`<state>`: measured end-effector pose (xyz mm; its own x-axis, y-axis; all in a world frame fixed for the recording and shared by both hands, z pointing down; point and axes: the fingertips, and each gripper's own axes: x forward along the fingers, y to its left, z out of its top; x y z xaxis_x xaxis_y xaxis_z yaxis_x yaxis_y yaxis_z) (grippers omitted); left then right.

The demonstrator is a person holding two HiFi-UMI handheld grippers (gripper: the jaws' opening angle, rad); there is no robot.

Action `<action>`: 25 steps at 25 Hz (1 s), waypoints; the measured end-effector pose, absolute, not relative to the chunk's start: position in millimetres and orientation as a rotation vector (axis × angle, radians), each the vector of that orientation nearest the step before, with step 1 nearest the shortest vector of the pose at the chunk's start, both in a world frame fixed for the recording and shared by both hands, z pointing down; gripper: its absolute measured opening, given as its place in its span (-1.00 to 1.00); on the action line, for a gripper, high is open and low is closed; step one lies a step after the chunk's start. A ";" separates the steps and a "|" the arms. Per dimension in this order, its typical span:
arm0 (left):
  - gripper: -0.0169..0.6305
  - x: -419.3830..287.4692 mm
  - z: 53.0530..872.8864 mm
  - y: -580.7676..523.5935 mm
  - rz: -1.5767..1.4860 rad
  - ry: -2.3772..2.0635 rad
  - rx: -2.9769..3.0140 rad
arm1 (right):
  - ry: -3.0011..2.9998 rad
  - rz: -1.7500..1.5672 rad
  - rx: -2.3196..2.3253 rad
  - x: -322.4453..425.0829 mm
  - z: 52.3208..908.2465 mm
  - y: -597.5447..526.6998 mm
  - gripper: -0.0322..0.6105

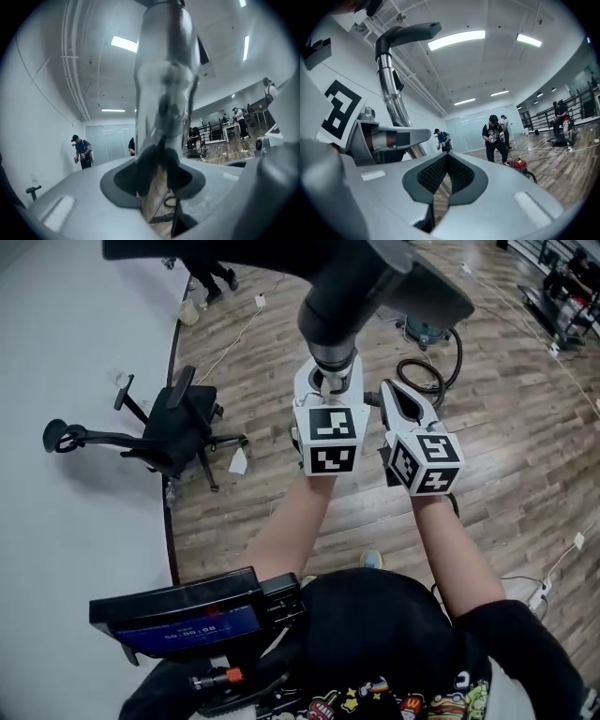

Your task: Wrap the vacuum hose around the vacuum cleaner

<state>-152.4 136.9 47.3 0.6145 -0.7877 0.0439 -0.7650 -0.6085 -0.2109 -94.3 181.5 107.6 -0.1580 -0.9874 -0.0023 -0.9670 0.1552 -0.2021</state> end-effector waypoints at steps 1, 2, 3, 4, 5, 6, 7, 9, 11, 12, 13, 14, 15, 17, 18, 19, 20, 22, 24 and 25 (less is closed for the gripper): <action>-0.48 -145.7 46.2 135.7 -0.191 1.292 -2.664 | 2.272 -0.221 -1.950 -86.4 104.3 180.5 -0.83; -0.48 -139.8 47.1 134.5 -0.188 1.289 -2.664 | 2.263 -0.216 -1.954 -79.4 103.1 179.1 -0.83; -0.48 -134.8 49.6 133.3 -0.187 1.287 -2.665 | 2.255 -0.213 -1.958 -73.5 103.4 177.6 -0.83; -0.48 -130.6 53.5 132.2 -0.192 1.285 -2.667 | 2.247 -0.212 -1.961 -68.6 104.6 176.4 -0.83; -0.49 -127.5 58.3 131.7 -0.200 1.284 -2.670 | 2.242 -0.213 -1.965 -65.1 106.4 175.9 -0.83; -0.48 -125.9 63.5 131.8 -0.212 1.281 -2.674 | 2.237 -0.218 -1.969 -63.4 108.3 176.0 -0.83; -0.48 -125.9 68.6 132.5 -0.227 1.277 -2.679 | 2.233 -0.225 -1.973 -63.6 110.2 176.5 -0.83; -0.48 -128.4 77.9 133.5 -0.256 1.262 -2.688 | 2.226 -0.240 -1.987 -67.0 114.4 177.4 -0.83; -0.48 -128.0 87.8 129.4 -0.281 1.253 -2.694 | 2.220 -0.257 -2.007 -66.4 122.5 174.3 -0.83; -0.49 -125.8 93.0 125.2 -0.291 1.253 -2.695 | 2.215 -0.268 -2.017 -63.6 127.9 171.0 -0.83; -0.48 -123.2 97.7 120.5 -0.299 1.253 -2.697 | 2.209 -0.279 -2.026 -60.1 133.5 167.4 -0.83; -0.49 -120.7 101.7 116.2 -0.306 1.252 -2.700 | 2.204 -0.289 -2.034 -57.0 138.6 163.8 -0.83; -0.49 -118.7 104.9 112.1 -0.310 1.249 -2.704 | 2.200 -0.297 -2.043 -54.7 142.9 160.2 -0.83; -0.49 -116.3 110.2 102.8 -0.318 1.232 -2.718 | 2.190 -0.313 -2.064 -52.9 148.8 151.6 -0.83; -0.49 -115.7 112.9 96.9 -0.322 1.219 -2.725 | 2.184 -0.317 -2.076 -52.9 150.5 146.0 -0.83; -0.49 -115.2 115.8 90.0 -0.327 1.204 -2.732 | 2.176 -0.319 -2.088 -53.0 151.5 139.5 -0.83; -0.49 -115.1 118.7 82.1 -0.331 1.188 -2.739 | 2.167 -0.319 -2.101 -53.1 152.1 132.0 -0.83; -0.48 -116.4 124.0 63.6 -0.340 1.160 -2.755 | 2.148 -0.324 -2.125 -54.2 153.9 114.5 -0.83; -0.49 -119.3 128.3 43.0 -0.348 1.133 -2.773 | 2.130 -0.338 -2.153 -57.2 157.6 96.1 -0.83; -0.49 -120.8 130.3 32.6 -0.351 1.118 -2.783 | 2.119 -0.345 -2.170 -59.0 159.7 87.1 -0.83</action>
<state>-120.8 32.6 130.3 0.7001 -0.6939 0.1685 -0.6656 -0.7196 -0.1978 -59.0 87.1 159.7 0.0123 -0.9950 0.0987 -0.9749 -0.0339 -0.2201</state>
